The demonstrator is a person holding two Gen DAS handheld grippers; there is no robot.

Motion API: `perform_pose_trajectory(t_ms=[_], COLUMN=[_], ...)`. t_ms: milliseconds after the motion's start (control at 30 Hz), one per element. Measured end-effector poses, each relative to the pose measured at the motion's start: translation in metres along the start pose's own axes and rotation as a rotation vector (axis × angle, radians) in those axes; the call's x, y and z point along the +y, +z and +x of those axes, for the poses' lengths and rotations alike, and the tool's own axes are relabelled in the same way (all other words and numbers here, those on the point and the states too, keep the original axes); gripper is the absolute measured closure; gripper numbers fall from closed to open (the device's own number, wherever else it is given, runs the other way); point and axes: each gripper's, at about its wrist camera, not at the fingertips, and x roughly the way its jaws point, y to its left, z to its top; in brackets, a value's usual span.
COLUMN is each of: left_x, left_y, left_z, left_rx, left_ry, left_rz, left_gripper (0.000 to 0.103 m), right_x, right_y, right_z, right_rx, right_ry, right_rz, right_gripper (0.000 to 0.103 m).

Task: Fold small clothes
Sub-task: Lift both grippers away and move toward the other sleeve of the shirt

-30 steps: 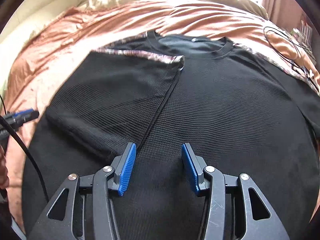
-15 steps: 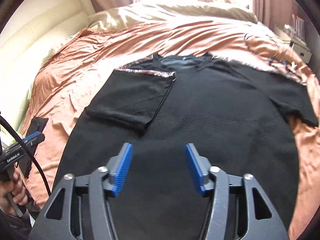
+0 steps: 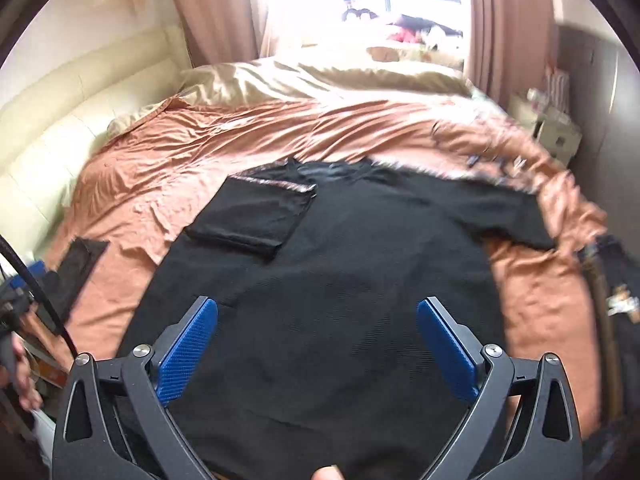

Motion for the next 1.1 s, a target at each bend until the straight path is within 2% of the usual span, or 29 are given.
perform_pose_trajectory(t_ms=[333,500,600,700,767,833,1100], left_x=[-0.055,-0.076,-0.085,-0.094,-0.099,-0.105,-0.131], left_y=[-0.017,-0.023,-0.025,-0.025,-0.025,-0.024,-0.011], left_z=[-0.055,-0.066,-0.070,-0.073,-0.075,-0.074,-0.046], left_rx=[-0.039,-0.053,-0.054,-0.052,-0.059,-0.050,-0.038], left_ry=[-0.048,-0.067,-0.089,-0.119,-0.144,-0.165,-0.187], left_rz=[0.119,0.171,0.175,0.178,0.173,0.163,0.180], left_gripper=[0.004,0.003,0.003,0.003,0.003,0.003,0.003], right_x=[-0.032,-0.041,-0.041,-0.045,-0.054,-0.059,-0.075], right_y=[-0.032,-0.038,-0.041,-0.046,-0.051,-0.055,-0.065], right_z=[-0.067,-0.095,-0.107,-0.114,-0.120,-0.120,-0.091], right_rx=[-0.040,-0.072,-0.097,-0.107,-0.134,-0.149,-0.148], right_ry=[-0.007,-0.111,-0.128,-0.096,-0.130,-0.129,-0.171], right_rz=[0.092,0.173,0.178,0.189,0.201,0.200,0.207], right_gripper=[0.003,0.003,0.003,0.003,0.003,0.003,0.003])
